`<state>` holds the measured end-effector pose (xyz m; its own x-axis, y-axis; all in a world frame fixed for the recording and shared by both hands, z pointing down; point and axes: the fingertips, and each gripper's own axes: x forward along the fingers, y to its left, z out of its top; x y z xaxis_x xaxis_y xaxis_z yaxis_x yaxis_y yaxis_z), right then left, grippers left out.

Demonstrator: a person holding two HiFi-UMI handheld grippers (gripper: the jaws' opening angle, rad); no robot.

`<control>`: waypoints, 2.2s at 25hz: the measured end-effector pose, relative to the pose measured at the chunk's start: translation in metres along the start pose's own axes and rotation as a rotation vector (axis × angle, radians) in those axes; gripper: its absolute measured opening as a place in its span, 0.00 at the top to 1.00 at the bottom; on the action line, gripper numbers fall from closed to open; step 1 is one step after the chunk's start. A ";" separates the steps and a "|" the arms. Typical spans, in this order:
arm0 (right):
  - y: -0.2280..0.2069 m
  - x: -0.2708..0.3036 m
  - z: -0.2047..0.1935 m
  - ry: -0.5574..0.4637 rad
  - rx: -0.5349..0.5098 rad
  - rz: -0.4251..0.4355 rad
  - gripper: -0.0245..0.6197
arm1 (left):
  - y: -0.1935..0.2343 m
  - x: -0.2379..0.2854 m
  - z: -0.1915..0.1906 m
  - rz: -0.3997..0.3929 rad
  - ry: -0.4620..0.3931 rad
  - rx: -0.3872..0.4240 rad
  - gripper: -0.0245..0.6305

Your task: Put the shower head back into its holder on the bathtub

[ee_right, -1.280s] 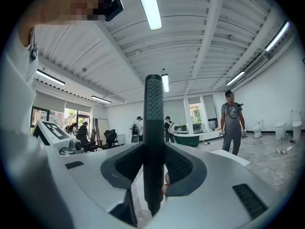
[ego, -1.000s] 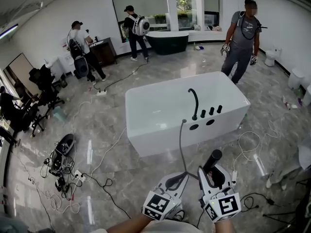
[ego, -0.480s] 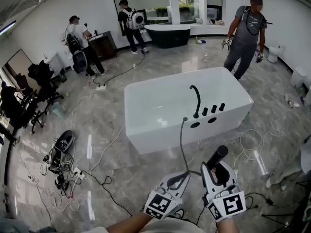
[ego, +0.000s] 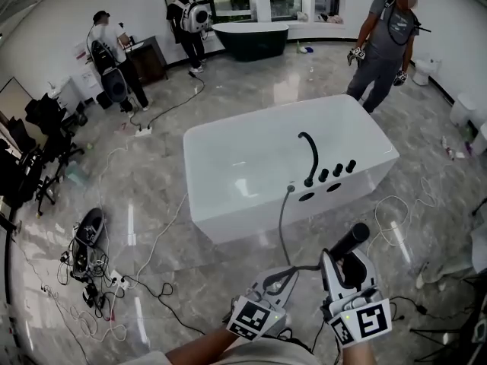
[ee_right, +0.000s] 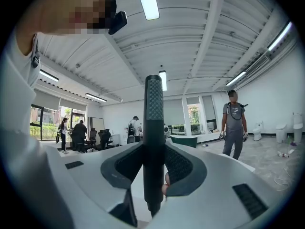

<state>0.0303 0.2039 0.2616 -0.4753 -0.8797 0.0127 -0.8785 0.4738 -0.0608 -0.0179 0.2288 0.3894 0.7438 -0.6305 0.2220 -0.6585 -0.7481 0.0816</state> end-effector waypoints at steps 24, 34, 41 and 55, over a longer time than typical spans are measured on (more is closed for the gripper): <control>-0.031 0.117 0.054 -0.053 -0.047 -0.064 0.74 | 0.102 0.093 -0.124 -0.139 0.165 0.055 0.91; -0.091 0.163 0.062 -0.060 -0.036 -0.013 0.74 | 0.123 0.176 -0.197 -0.131 0.334 0.024 0.74; -0.127 0.201 0.074 -0.078 -0.018 0.064 0.74 | 0.133 0.242 -0.219 -0.121 0.404 -0.005 0.66; -0.115 0.241 0.076 -0.090 -0.028 0.078 0.74 | 0.161 0.298 -0.302 -0.140 0.541 0.002 0.62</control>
<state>0.0202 -0.0655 0.1954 -0.5375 -0.8394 -0.0809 -0.8404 0.5411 -0.0302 0.0626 -0.0169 0.7625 0.6586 -0.3297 0.6764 -0.5573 -0.8177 0.1440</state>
